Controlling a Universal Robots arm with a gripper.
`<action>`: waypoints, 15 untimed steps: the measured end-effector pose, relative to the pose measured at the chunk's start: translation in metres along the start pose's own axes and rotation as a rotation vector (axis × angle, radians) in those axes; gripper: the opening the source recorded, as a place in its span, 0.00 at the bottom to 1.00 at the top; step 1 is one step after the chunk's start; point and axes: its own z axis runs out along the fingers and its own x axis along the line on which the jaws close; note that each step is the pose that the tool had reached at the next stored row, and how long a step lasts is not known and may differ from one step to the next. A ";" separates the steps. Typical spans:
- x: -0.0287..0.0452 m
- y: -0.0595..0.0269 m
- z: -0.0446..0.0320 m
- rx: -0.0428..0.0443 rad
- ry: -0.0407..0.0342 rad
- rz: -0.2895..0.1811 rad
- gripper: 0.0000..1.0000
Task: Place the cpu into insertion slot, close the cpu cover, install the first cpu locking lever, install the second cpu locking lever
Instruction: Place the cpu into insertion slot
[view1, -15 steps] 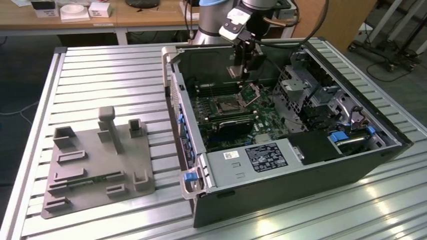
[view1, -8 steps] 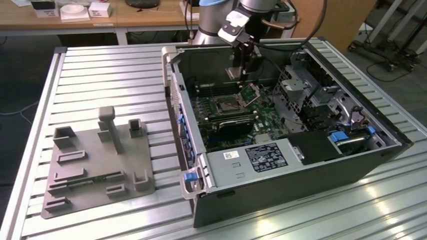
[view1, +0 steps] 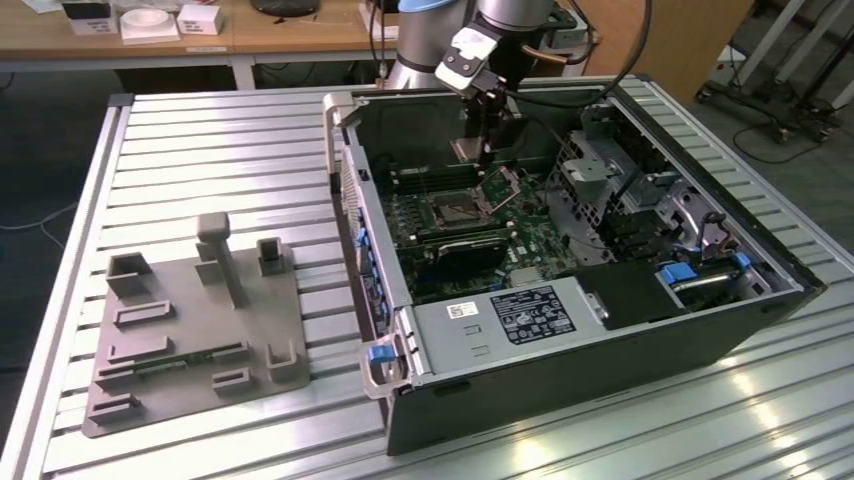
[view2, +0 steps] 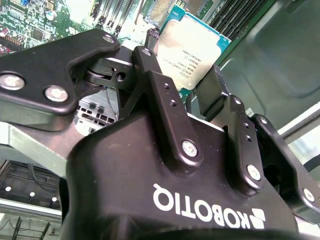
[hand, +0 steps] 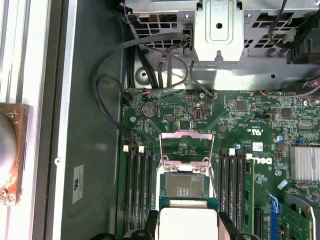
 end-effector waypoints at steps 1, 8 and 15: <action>0.0000 0.0000 0.0000 0.0000 0.0000 0.000 0.54; 0.0000 0.0000 0.0001 0.0000 0.0000 0.000 0.54; 0.0023 -0.0001 0.0069 0.0002 -0.0051 0.000 0.54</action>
